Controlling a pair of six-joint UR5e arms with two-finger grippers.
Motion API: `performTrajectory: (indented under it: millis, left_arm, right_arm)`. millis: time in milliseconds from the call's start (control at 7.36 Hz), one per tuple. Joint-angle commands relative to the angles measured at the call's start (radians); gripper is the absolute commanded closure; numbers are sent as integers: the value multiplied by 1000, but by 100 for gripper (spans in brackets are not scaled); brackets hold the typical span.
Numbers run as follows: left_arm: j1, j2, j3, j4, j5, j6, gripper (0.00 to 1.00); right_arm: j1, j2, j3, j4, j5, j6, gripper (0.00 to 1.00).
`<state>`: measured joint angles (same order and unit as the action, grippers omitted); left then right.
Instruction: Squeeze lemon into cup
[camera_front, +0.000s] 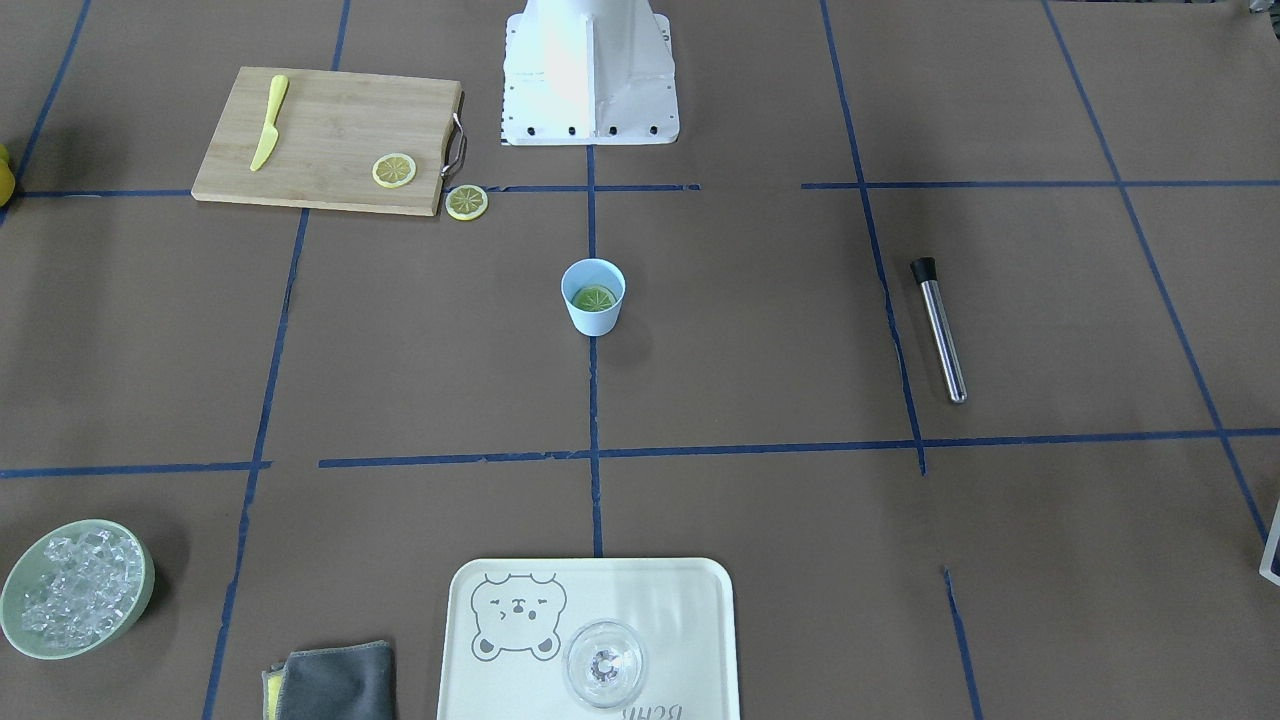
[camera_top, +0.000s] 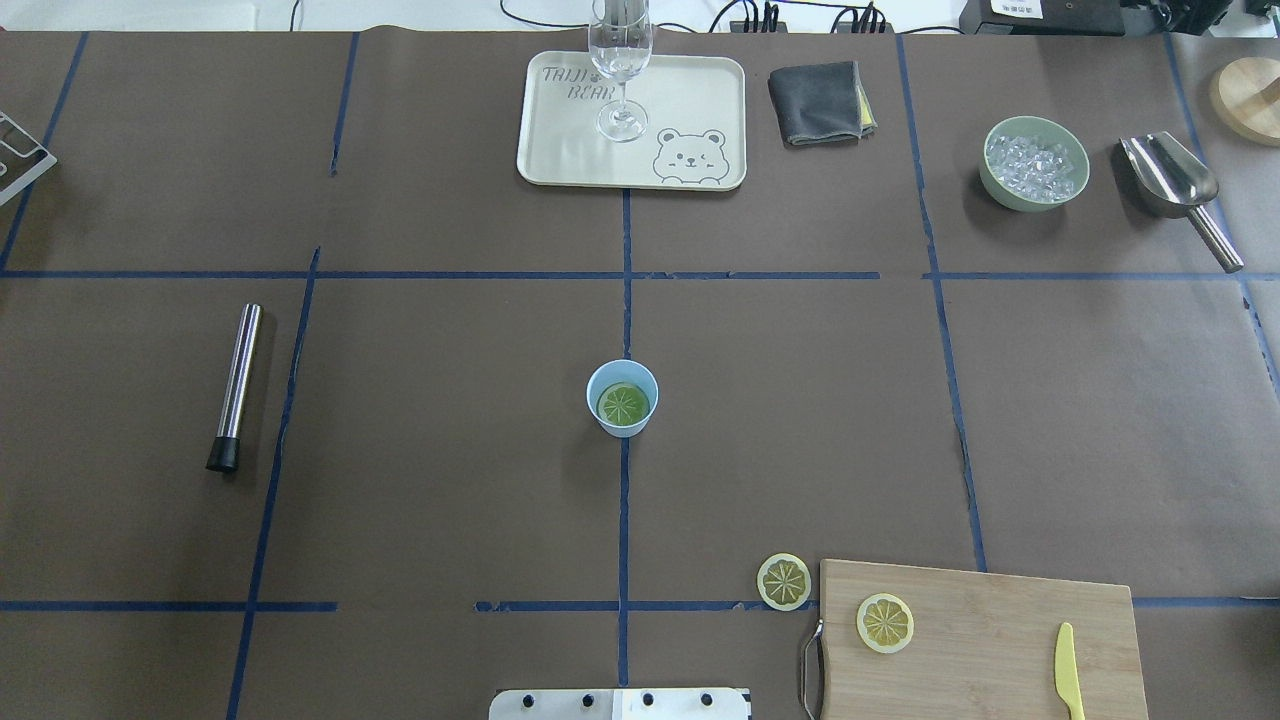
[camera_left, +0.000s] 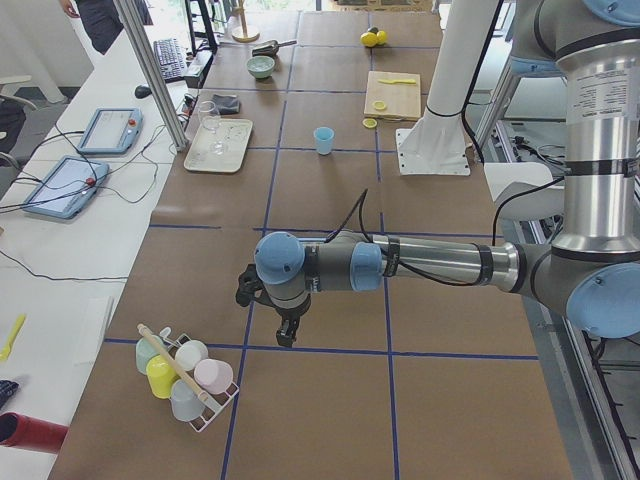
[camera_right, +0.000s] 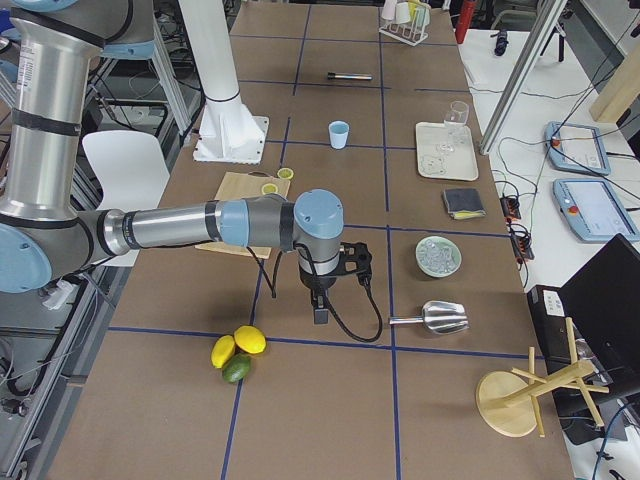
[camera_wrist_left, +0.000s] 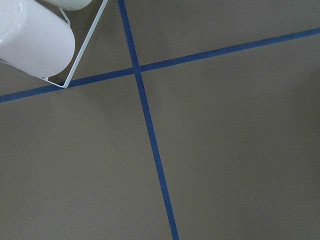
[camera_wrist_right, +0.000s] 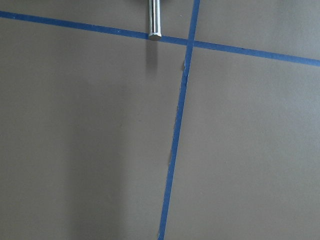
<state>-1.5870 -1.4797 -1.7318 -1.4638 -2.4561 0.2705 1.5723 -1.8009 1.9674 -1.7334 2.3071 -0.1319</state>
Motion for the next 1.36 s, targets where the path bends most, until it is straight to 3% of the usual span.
performTrajectory:
  millis: [0,272,1223]
  left_arm:
    - [-1,-5,-1,0,20,3,0]
    - [-16,-10,-9,0,109,6,0]
    - [-25,2,-25,-3,101,4,0]
  right_arm:
    - [0,0,1,0,0,0,0]
    - [5,-3,1,0,0,0,0]
    - [32,-49,8,3,-8,0,0]
